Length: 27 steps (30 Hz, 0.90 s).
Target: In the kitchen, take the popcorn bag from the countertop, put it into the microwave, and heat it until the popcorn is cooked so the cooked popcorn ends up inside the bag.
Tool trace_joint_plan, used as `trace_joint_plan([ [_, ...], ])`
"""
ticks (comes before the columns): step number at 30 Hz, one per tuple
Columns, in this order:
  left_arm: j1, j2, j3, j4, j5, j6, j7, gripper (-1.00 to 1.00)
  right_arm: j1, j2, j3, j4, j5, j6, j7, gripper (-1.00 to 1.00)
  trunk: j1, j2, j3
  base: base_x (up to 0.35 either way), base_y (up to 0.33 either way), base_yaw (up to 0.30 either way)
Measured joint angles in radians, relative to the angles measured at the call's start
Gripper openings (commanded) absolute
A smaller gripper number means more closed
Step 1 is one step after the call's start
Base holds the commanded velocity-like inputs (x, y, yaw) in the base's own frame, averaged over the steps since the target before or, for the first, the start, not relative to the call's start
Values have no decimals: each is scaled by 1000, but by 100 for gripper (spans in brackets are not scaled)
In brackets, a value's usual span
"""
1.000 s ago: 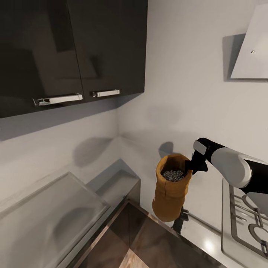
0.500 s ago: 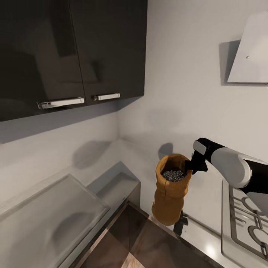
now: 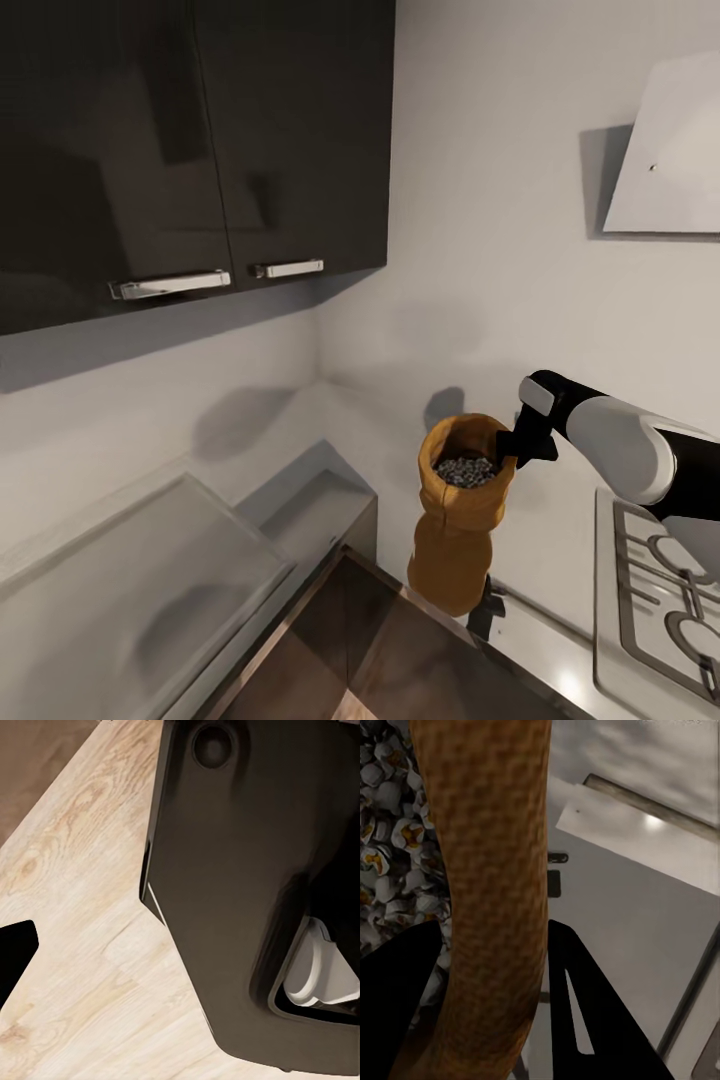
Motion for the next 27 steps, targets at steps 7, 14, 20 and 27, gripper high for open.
trace_joint_plan([
  [7, 0, 0, -1, 0, 0, 0, 0, 100, 0, 0, 1, 0, 0, 0, 0, -100, 0, -1, 11, 0, 0, 0],
  [14, 0, 0, -1, 0, 0, 0, 0, 100, 0, 0, 0, 0, 0, 0, 0, -100, 0, -1, 22, 0, 0, 0],
  [20, 0, -1, -1, 0, 0, 0, 0, 100, -1, 0, 1, 0, 0, 0, 0, -100, 0, -1, 32, 0, 0, 0],
  [27, 0, 0, -1, 0, 0, 1, 0, 100, 0, 1, 0, 0, 0, 0, 0, -100, 0, -1, 44, 0, 0, 0],
])
